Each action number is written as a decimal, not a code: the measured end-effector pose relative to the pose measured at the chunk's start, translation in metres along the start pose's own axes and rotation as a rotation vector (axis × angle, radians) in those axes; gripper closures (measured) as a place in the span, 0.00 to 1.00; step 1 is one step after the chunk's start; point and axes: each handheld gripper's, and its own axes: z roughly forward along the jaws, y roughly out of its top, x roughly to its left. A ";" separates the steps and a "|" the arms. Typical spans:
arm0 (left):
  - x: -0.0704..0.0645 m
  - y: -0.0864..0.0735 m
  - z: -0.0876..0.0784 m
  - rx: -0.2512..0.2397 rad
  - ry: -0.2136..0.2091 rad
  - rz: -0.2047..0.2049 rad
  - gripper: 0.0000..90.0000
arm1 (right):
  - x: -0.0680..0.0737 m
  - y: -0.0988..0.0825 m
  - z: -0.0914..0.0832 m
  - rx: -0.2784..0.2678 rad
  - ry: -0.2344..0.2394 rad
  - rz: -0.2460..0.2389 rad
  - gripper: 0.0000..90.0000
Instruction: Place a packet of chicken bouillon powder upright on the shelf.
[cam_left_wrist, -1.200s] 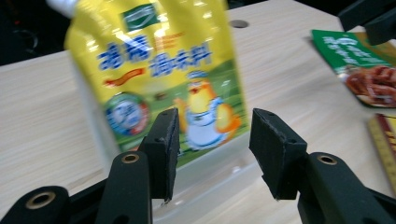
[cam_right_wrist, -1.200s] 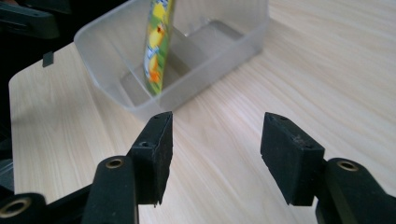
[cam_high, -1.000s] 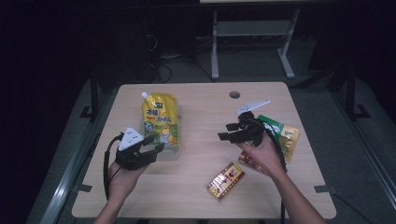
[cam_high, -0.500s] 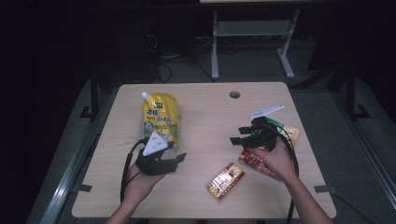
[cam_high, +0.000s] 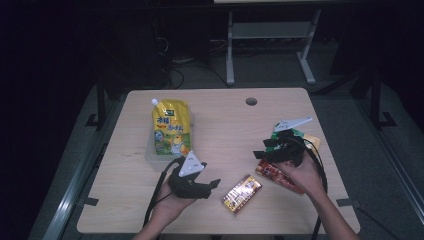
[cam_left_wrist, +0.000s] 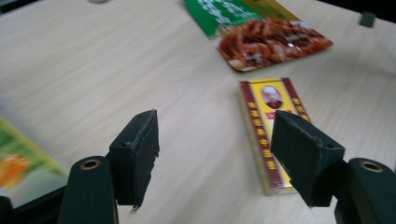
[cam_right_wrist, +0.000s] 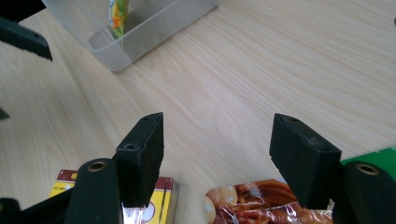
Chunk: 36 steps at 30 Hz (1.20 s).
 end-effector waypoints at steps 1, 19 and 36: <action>-0.003 0.000 0.003 0.008 -0.006 0.008 0.35 | 0.000 -0.001 -0.001 0.000 -0.003 -0.001 0.38; -0.050 -0.009 0.060 0.163 -0.091 0.059 0.27 | -0.002 -0.026 -0.012 -0.004 -0.029 0.011 0.36; -0.056 -0.016 0.084 0.267 -0.078 0.061 0.34 | -0.002 -0.032 -0.008 0.005 -0.041 0.019 0.34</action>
